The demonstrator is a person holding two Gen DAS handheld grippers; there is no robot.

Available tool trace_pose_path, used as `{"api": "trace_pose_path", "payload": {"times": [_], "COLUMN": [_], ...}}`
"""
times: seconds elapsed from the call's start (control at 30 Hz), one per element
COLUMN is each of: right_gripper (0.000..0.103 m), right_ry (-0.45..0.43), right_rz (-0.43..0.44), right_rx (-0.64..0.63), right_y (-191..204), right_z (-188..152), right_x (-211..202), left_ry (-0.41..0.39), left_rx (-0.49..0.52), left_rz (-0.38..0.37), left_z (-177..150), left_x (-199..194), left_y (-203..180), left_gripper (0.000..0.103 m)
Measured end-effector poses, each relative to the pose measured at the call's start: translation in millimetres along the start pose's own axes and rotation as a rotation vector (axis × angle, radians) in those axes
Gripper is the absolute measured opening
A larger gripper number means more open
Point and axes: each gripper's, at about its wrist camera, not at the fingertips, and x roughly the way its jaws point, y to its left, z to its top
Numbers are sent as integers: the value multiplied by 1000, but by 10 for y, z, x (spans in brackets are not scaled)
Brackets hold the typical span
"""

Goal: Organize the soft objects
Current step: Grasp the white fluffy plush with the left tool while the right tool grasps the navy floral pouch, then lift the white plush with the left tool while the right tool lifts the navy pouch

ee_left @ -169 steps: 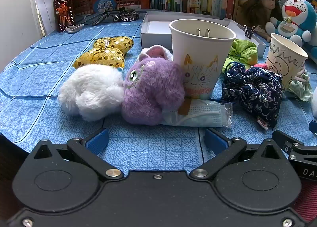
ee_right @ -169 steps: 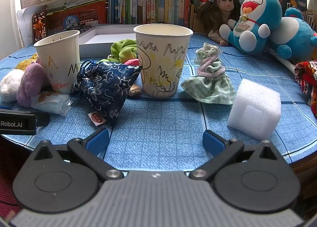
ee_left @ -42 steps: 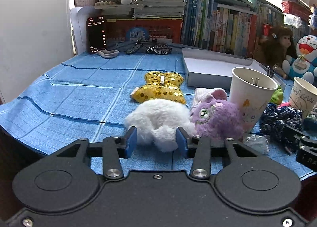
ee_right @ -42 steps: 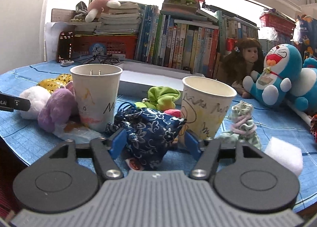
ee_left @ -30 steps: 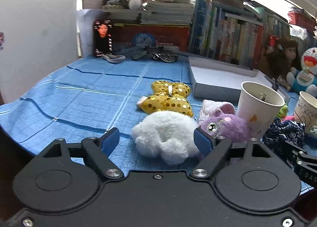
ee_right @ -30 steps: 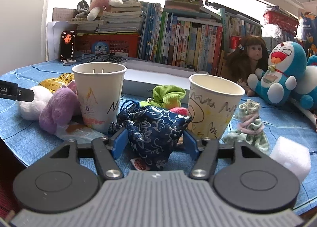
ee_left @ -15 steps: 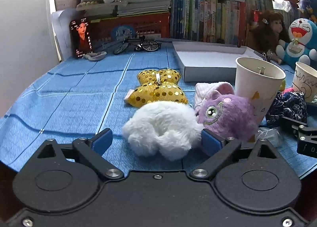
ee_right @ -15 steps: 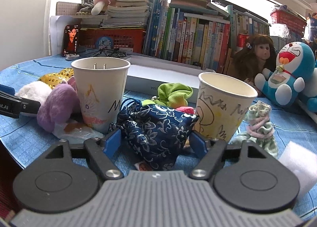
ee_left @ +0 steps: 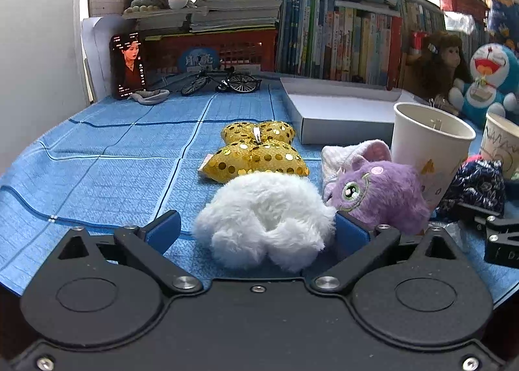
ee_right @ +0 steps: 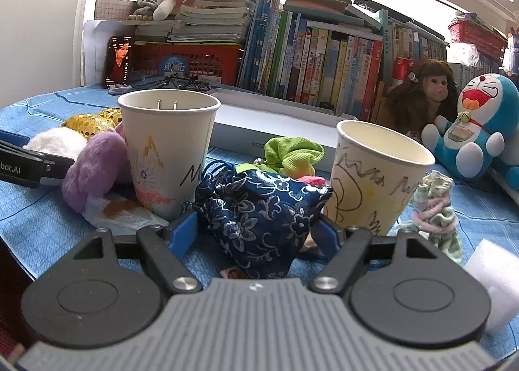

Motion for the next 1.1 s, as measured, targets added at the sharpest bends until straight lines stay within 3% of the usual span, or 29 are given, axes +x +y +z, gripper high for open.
{"api": "trace_pose_path", "payload": {"times": [0.17, 0.3, 0.53, 0.7, 0.77, 1.1], "right_gripper": [85, 85, 83, 60, 55, 46], "right_ry": [-1, -2, -2, 0, 0, -55], "right_rz": [-1, -1, 4, 18, 20, 46], "right_rx": [-7, -7, -4, 12, 17, 80], "right_y": [4, 3, -3, -24, -34, -129], "right_z": [4, 8, 18, 28, 37, 146], "right_x": [14, 20, 17, -38, -67, -306], "left_ry": [-12, -9, -11, -23, -36, -94], "left_rx": [-86, -146, -141, -185, -195, -212], "left_rz": [-39, -76, -64, -50, -40, -5], "left_z": [-21, -33, -32, -7, 13, 185], "left_x": [33, 69, 49, -23, -71, -291], "left_y": [111, 172, 139, 160, 170, 168], "left_gripper": [96, 87, 83, 81, 81, 79]}}
